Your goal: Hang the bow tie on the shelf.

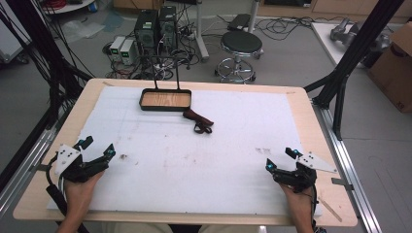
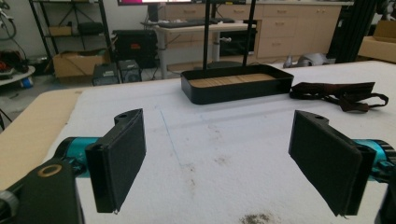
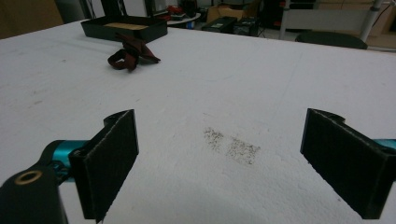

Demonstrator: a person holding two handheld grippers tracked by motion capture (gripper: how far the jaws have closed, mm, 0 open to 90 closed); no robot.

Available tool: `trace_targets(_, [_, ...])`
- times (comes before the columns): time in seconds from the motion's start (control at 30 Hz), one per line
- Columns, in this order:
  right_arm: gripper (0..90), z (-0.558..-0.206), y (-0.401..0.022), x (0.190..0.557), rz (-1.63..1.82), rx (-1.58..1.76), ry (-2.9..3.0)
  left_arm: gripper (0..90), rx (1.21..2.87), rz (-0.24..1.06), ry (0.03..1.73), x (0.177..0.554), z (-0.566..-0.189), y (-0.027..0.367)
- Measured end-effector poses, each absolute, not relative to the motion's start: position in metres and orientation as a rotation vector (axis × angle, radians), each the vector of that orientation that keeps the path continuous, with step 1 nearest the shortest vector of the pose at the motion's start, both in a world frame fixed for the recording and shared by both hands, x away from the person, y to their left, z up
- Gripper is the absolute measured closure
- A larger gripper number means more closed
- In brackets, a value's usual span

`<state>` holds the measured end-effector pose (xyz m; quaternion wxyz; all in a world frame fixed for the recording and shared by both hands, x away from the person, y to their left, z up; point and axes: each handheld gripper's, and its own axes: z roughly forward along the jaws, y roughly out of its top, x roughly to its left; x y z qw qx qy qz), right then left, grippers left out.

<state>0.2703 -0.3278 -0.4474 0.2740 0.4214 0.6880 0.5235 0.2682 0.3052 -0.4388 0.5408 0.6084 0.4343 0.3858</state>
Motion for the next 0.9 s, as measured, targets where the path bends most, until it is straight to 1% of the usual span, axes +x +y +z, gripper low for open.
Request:
trace_targets(0.13, [10.3, -0.4474, -0.3276, 0.2705, 1.410, 1.129, 1.849, 19.0, 1.465, 0.867, 1.065, 0.2698, -0.4404, 0.3058])
trace_targets(0.47, [10.2, -0.4474, -0.3274, 0.2709, 1.403, 1.138, 1.848, 18.4, 1.474, 0.840, 1.043, 0.2682, -0.4400, 0.3037])
trace_targets(0.9, [10.3, -0.4473, -0.3267, 0.2728, 1.398, 1.126, 1.879, 17.4, 1.483, 0.852, 1.029, 0.2679, -0.4408, 0.2986])
